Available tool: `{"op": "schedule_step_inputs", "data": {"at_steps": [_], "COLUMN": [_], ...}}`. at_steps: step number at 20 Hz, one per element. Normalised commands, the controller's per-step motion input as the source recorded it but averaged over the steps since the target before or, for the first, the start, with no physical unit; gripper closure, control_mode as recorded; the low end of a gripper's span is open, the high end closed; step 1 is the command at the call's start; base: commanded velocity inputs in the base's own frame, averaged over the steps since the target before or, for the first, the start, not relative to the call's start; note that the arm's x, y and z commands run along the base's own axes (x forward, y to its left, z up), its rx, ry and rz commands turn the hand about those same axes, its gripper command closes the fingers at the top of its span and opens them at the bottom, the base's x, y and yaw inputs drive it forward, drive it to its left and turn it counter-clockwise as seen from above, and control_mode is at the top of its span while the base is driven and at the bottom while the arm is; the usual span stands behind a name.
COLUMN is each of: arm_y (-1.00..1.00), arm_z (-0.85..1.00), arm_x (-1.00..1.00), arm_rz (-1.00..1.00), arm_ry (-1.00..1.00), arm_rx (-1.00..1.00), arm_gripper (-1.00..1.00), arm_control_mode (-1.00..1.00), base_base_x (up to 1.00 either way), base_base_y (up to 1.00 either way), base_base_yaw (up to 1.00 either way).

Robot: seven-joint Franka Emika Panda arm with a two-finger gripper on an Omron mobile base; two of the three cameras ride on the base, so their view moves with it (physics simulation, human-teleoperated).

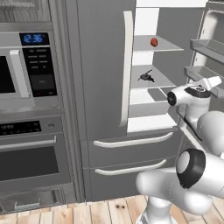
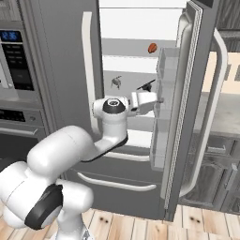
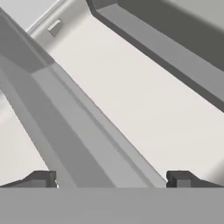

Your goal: Gather the lemon and sweet potato from the fridge and place them on a tray on the dining counter. Then gather the fishs from the fridge and place them on the other tray.

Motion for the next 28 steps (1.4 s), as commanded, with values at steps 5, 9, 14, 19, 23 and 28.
{"op": "schedule_step_inputs", "data": {"at_steps": [5,9,14,19,23,28], "arm_y": [0.16,0.13,0.44,0.68,0.60,0.60], "arm_z": [0.23,0.28,0.00,0.01,0.03,0.31], "arm_x": [0.00,0.00,-0.12,-0.14,-0.40,-0.32], "arm_rz": [0.00,-0.08,-0.05,-0.02,0.05,0.17], "arm_ry": [0.13,0.00,0.00,-0.03,-0.10,-0.03], "arm_rx": [0.01,0.00,0.00,0.01,0.18,0.29], "arm_gripper": [-1.00,-1.00,-1.00,-1.00,-1.00,-1.00], "arm_control_mode": [-1.00,-1.00,-1.00,-1.00,-1.00,-1.00], "base_base_x": [0.00,0.00,0.00,0.00,0.00,0.00], "base_base_y": [0.00,0.00,0.00,0.00,0.00,0.00], "base_base_yaw": [0.00,0.00,0.00,0.00,0.00,0.00]}}
